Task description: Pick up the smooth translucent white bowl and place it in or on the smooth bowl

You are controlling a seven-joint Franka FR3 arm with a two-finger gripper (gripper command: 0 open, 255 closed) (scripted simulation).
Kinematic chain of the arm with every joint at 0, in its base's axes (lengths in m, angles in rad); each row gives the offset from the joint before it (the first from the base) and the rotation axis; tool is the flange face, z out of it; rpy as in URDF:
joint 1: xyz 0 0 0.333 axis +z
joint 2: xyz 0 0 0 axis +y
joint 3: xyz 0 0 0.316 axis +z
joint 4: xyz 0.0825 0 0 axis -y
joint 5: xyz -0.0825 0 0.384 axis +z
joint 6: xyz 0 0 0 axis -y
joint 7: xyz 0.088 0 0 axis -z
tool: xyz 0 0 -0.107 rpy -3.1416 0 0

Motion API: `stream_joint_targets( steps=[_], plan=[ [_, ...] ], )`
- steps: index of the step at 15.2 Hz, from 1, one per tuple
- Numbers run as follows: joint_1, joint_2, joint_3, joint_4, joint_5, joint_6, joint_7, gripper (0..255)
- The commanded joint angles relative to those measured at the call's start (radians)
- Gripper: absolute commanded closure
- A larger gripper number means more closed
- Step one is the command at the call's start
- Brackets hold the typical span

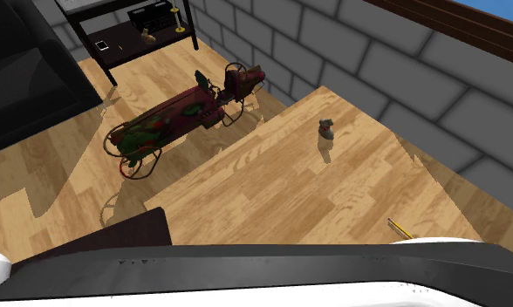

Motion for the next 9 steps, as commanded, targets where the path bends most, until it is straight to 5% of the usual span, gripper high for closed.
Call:
stream_joint_targets(
  steps=[1, 9],
  plan=[
    [-0.001, 0.005, 0.000, -0.018, 0.002, 0.024, -0.004, 255],
    [-0.001, 0.029, 0.002, -0.093, 0.009, 0.123, -0.011, 255]
  ],
)
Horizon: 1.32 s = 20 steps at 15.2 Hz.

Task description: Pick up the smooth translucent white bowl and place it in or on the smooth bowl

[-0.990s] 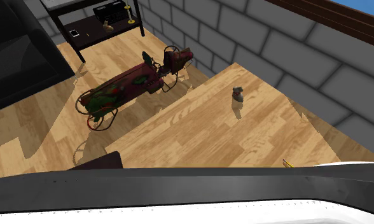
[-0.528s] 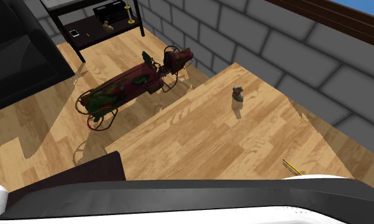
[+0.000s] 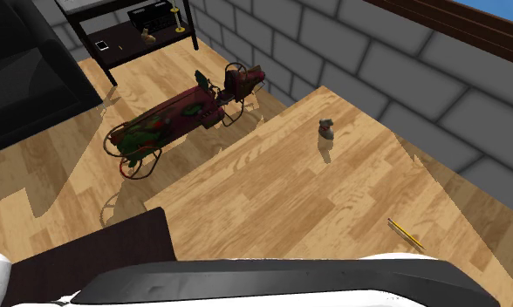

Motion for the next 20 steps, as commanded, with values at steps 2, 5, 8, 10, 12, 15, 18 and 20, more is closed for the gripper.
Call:
stream_joint_targets(
  steps=[2, 5, 8, 10, 12, 15, 18, 20],
  plan=[
    [0.000, 0.010, 0.001, -0.028, 0.004, 0.040, -0.003, 255],
    [-0.001, 0.024, 0.002, -0.051, 0.008, 0.076, -0.007, 255],
    [-0.001, 0.039, 0.004, -0.071, 0.012, 0.111, -0.010, 255],
    [-0.002, 0.050, 0.005, -0.083, 0.015, 0.134, -0.013, 255],
    [-0.003, 0.059, 0.007, -0.092, 0.018, 0.151, -0.015, 255],
    [-0.004, 0.059, 0.007, -0.092, 0.018, 0.151, -0.015, 255],
    [-0.003, 0.059, 0.007, -0.092, 0.018, 0.151, -0.015, 255],
    [-0.005, 0.062, 0.007, -0.090, 0.018, 0.152, -0.017, 0]
  ],
)
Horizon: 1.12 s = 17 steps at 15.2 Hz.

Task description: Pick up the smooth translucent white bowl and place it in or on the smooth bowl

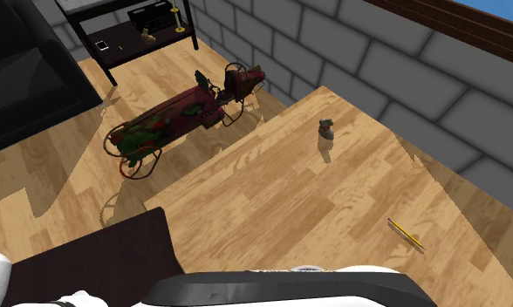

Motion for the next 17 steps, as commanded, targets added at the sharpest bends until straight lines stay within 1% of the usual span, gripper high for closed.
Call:
stream_joint_targets(
  steps=[1, 5, 9, 17],
  plan=[
    [0.001, 0.004, 0.001, -0.007, 0.001, -0.002, 0.000, 0],
    [0.001, 0.003, 0.001, -0.005, 0.000, -0.004, 0.001, 0],
    [0.001, -0.038, -0.004, 0.068, -0.013, -0.118, 0.010, 0],
    [0.001, -0.038, -0.004, 0.068, -0.013, -0.118, 0.010, 0]
  ],
)
